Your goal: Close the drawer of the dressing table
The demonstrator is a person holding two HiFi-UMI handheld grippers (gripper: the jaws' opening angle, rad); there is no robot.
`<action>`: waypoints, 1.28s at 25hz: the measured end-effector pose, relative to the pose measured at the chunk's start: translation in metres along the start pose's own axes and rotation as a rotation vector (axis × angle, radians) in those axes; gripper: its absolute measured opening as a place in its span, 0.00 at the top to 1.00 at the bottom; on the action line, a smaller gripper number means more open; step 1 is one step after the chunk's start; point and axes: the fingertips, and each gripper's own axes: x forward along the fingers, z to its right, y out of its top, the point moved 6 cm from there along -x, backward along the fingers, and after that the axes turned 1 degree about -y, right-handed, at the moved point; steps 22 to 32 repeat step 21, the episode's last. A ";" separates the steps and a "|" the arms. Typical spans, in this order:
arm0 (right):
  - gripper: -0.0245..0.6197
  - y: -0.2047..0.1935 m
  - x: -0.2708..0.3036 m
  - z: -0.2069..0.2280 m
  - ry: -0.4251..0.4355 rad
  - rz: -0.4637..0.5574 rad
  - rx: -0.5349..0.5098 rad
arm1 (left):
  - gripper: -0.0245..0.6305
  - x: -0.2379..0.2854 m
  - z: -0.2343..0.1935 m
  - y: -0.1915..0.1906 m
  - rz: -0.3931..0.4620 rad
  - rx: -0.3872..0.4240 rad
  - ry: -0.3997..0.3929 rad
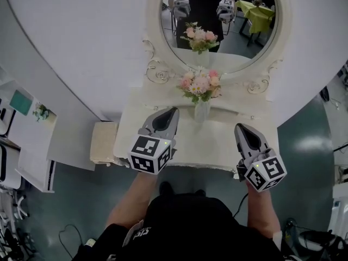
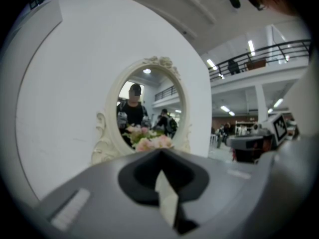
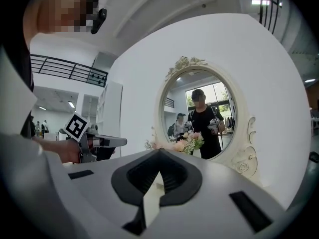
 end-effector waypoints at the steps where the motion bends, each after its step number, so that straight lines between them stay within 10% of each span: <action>1: 0.98 -0.001 0.000 -0.001 0.000 -0.001 -0.004 | 0.95 0.001 0.000 0.000 -0.001 0.001 -0.002; 32: 0.98 -0.008 0.020 -0.010 0.035 -0.013 0.018 | 0.95 0.006 -0.006 -0.014 -0.046 -0.005 -0.024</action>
